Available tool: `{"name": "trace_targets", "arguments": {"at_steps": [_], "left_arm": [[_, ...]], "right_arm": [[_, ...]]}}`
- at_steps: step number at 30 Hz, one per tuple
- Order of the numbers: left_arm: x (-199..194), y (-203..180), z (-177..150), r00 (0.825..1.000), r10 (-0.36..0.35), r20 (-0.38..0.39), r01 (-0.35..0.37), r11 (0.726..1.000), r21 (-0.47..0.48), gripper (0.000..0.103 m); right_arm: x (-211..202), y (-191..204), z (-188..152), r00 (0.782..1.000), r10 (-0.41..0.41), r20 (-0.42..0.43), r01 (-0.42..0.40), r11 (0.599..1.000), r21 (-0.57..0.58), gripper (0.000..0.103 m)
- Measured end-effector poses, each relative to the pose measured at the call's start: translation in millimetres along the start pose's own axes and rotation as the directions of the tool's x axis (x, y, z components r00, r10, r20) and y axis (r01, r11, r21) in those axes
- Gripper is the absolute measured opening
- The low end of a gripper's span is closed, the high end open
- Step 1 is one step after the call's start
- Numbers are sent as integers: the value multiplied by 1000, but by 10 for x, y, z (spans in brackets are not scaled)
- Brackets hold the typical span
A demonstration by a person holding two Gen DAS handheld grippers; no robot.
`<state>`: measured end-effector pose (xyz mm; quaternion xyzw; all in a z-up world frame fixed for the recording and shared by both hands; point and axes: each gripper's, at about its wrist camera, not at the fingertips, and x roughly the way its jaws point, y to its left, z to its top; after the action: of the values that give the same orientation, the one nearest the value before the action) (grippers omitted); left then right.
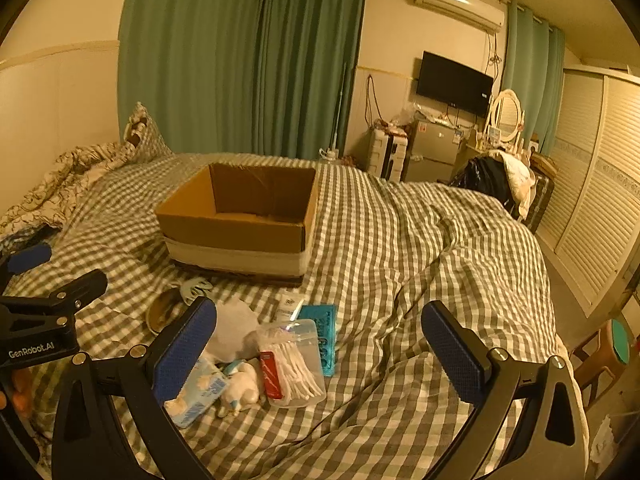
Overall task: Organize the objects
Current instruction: 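Grasp the beige tape roll with the left tool while the right tool grasps the clear swab tub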
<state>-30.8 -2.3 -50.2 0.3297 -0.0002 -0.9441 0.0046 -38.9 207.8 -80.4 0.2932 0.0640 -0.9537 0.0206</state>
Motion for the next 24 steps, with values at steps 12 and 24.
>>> {"name": "trace_targets", "arguments": {"at_steps": [12, 24], "left_arm": [[665, 71, -281, 983, 53, -178, -49, 998, 31, 103], [1032, 141, -287, 963, 48, -265, -37, 998, 47, 103]], "right_arm": [[864, 128, -302, 962, 58, -268, -71, 997, -39, 94], [1314, 120, -407, 914, 132, -384, -145, 989, -4, 63]]}}
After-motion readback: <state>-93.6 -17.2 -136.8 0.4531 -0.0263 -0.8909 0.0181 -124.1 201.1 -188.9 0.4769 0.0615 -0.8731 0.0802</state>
